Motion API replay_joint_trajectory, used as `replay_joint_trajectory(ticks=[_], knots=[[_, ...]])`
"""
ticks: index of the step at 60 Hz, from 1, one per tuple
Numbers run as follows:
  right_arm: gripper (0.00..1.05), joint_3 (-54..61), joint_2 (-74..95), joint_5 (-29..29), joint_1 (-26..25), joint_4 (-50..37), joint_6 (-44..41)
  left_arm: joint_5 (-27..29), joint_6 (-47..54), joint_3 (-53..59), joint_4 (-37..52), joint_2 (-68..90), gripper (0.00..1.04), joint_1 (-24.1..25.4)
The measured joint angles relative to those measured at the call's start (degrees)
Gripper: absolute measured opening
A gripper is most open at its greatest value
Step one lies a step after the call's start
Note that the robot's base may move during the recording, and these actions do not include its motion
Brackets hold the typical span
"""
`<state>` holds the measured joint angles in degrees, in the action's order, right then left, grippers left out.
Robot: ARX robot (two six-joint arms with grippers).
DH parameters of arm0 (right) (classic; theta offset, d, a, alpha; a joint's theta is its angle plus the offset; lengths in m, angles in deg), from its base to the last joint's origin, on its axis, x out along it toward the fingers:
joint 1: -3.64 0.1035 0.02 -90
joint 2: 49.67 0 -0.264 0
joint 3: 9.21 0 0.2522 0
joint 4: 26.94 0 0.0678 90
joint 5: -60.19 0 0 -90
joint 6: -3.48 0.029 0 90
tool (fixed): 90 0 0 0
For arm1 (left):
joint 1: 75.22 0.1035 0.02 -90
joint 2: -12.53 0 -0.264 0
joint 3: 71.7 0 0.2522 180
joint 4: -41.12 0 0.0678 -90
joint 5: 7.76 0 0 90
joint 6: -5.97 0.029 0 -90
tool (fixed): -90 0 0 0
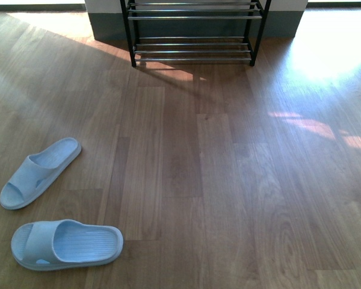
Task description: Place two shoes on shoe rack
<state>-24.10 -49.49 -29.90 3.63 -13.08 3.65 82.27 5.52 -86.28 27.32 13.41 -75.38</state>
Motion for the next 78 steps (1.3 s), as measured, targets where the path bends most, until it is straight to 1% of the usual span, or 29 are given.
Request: replay_joint_trajectory(ticks=[15, 16, 17, 18, 19, 20, 21, 22, 23, 24, 27, 28, 31, 37, 42, 46, 50, 53, 57, 60, 63, 69, 71, 78], knots=[[0.96, 0.00, 0.04, 0.15, 0.00, 0.00, 0.00, 0.07, 0.00, 0.00, 0.00, 0.00, 0.95, 0.00], [0.96, 0.00, 0.04, 0.15, 0.00, 0.00, 0.00, 1.84, -0.90, -0.22, -0.72, 0.63, 0.95, -0.44], [0.96, 0.00, 0.02, 0.15, 0.00, 0.00, 0.00, 8.68, -4.17, -1.99, -5.35, 2.78, 0.95, -2.32], [0.96, 0.00, 0.02, 0.13, 0.00, 0.00, 0.00, 13.51, -7.21, -3.56, -9.09, 5.64, 0.95, -4.17], [0.96, 0.00, 0.04, 0.11, 0.00, 0.00, 0.00, 19.52, -11.30, -5.92, -12.68, 11.08, 0.95, -6.71], [0.96, 0.00, 0.02, 0.11, 0.00, 0.00, 0.00, 24.74, -15.37, -7.08, -13.03, 14.99, 0.95, -7.87], [0.96, 0.00, 0.02, 0.13, 0.00, 0.00, 0.00, 27.63, -17.84, -8.02, -12.41, 19.02, 0.95, -8.76], [0.96, 0.00, 0.02, 0.13, 0.00, 0.00, 0.00, 28.72, -19.56, -8.44, -11.82, 20.90, 0.95, -9.14], [0.96, 0.00, 0.02, 0.11, 0.00, 0.00, 0.00, 30.18, -23.91, -9.22, -10.14, 24.96, 0.95, -9.81], [0.96, 0.00, 0.04, 0.11, 0.00, 0.00, 0.00, 30.45, -25.55, -9.64, -9.14, 26.91, 0.95, -10.05], [0.96, 0.00, 0.02, 0.07, 0.00, 0.00, 0.00, 30.12, -32.89, -11.85, -3.50, 36.89, 0.95, -10.78], [0.96, 0.00, 0.02, 0.11, 0.00, 0.00, 0.00, 29.97, -36.74, -12.85, -1.46, 41.00, 0.95, -11.10], [0.96, 0.00, 0.04, 0.11, 0.00, 0.00, 0.00, 29.07, -41.51, -14.80, 2.73, 49.48, 0.95, -12.00], [0.96, 0.00, 0.02, 0.11, 0.00, 0.00, 0.00, 23.93, -52.81, -19.89, 12.81, 70.90, 0.95, -12.79], [0.96, 0.00, 0.02, 0.11, 0.00, 0.00, 0.00, 19.56, -58.18, -24.33, 16.68, 87.93, 0.95, -13.18], [0.96, 0.00, 0.04, 0.11, 0.00, 0.00, 0.00, 17.84, -59.93, -27.63, 17.40, 98.88, 0.95, -13.33], [0.96, 0.00, 0.02, 0.09, 0.00, 0.00, 0.00, 15.80, -61.77, -31.69, 16.33, 108.08, 0.95, -13.11], [0.96, 0.00, 0.02, 0.09, 0.00, 0.00, 0.00, 15.28, -62.10, -34.38, 16.06, 113.44, 0.95, -12.85], [0.96, 0.00, 0.02, 0.09, 0.00, 0.00, 0.00, 13.42, -62.95, -38.64, 13.51, 120.17, 0.95, -12.55], [0.96, 0.00, 0.02, 0.11, 0.00, 0.00, 0.00, 13.60, -62.84, -41.35, 11.78, 124.19, 0.95, -12.52], [0.96, 0.00, 0.04, 0.11, 0.00, 0.00, 0.00, 12.44, -63.04, -45.20, 7.69, 128.98, 0.95, -12.55], [0.96, 0.00, 0.02, 0.11, 0.00, 0.00, 0.00, 11.54, -63.10, -50.77, 2.38, 135.78, 0.95, -12.83], [0.96, 0.00, 0.02, 0.11, 0.00, 0.00, 0.00, 9.77, -63.10, -52.96, 1.07, 138.57, 0.95, -12.94], [0.96, 0.00, 0.02, 0.11, 0.00, 0.00, 0.00, 10.10, -63.25, -57.81, -4.39, 143.69, 0.95, -13.49]])
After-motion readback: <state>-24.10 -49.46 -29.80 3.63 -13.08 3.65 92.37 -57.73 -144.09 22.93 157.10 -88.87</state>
